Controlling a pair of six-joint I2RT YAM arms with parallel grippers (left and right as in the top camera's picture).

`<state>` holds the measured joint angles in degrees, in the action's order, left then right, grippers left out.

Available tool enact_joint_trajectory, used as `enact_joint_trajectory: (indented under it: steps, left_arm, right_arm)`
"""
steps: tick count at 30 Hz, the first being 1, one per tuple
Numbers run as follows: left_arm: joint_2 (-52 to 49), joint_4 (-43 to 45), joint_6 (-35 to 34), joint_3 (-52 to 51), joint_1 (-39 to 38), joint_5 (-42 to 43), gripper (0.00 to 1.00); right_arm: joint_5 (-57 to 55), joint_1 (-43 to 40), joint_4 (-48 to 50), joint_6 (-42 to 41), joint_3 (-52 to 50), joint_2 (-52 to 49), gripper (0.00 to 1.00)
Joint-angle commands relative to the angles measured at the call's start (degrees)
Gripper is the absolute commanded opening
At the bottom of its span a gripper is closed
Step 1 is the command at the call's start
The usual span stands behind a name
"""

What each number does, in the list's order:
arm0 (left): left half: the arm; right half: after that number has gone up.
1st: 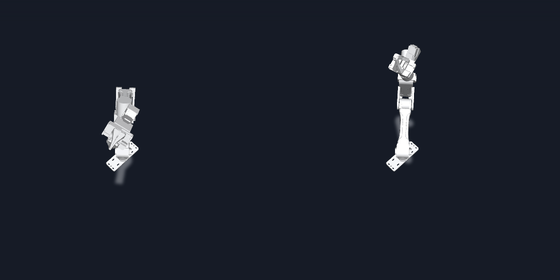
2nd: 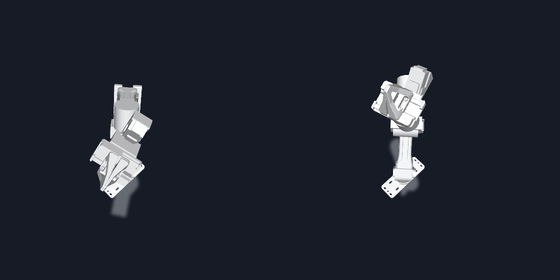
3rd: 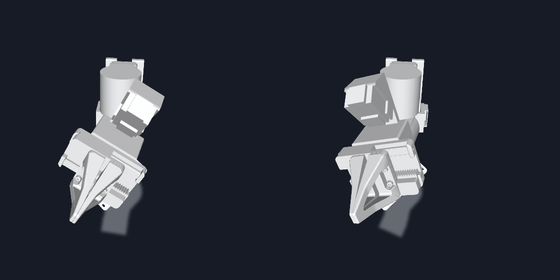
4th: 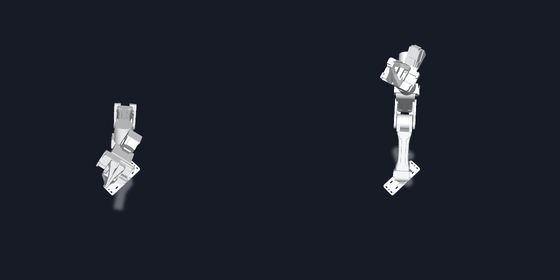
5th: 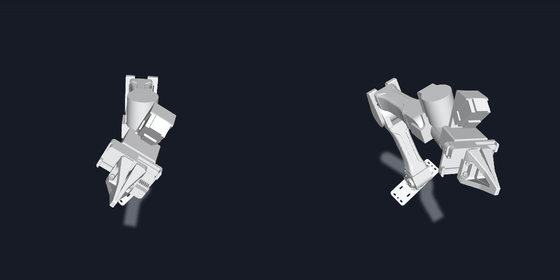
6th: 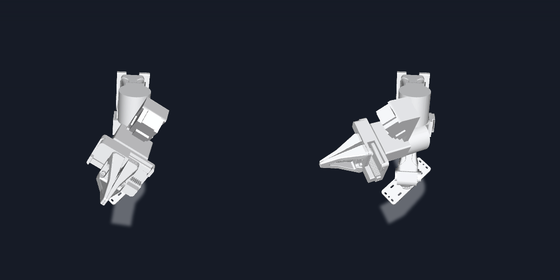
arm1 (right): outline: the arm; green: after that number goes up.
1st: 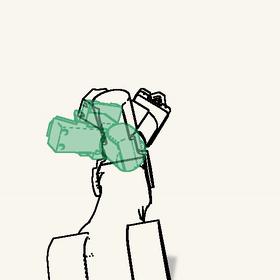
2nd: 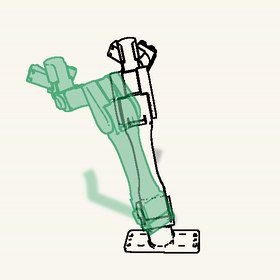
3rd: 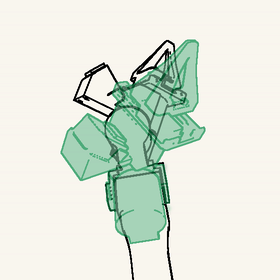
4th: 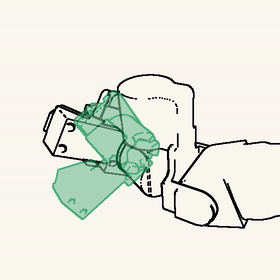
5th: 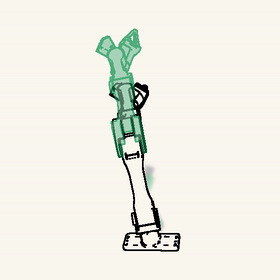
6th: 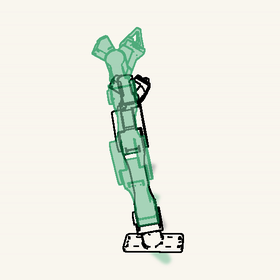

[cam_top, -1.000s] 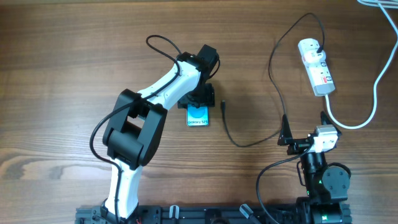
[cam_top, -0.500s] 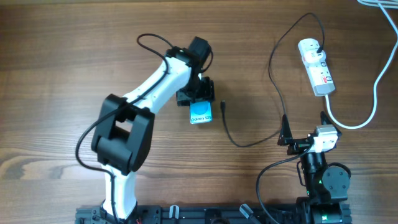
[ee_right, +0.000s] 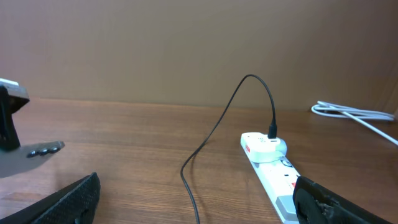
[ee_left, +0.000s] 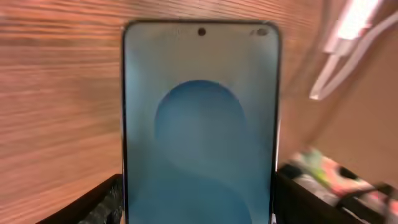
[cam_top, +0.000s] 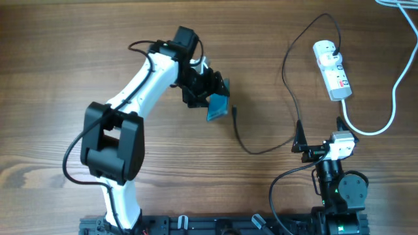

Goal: Plug charger to phone and switch on socket
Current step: 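Lift the phone with the left gripper and tilt it upright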

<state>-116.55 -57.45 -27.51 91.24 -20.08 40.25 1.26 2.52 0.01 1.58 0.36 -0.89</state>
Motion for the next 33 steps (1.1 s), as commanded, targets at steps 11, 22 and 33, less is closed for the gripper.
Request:
enact_joint_trajectory:
  steps: [11, 22, 33]
  left_arm:
    - [2.43, -0.02, 0.31, 1.46, 6.95, 20.39, 0.71]
    - [2.43, -0.04, 1.60, 1.46, 6.97, 16.96, 0.71]
    - [2.43, 0.20, 0.07, 1.46, 6.97, 18.43, 0.71]
  right_arm:
    - [0.50, -0.35, 0.13, -0.24, -0.04, 0.35, 0.99]
    - [0.50, -0.35, 0.13, -0.22, -0.04, 0.35, 1.00]
    - [0.48, -0.35, 0.13, -0.22, -0.07, 0.35, 1.00]
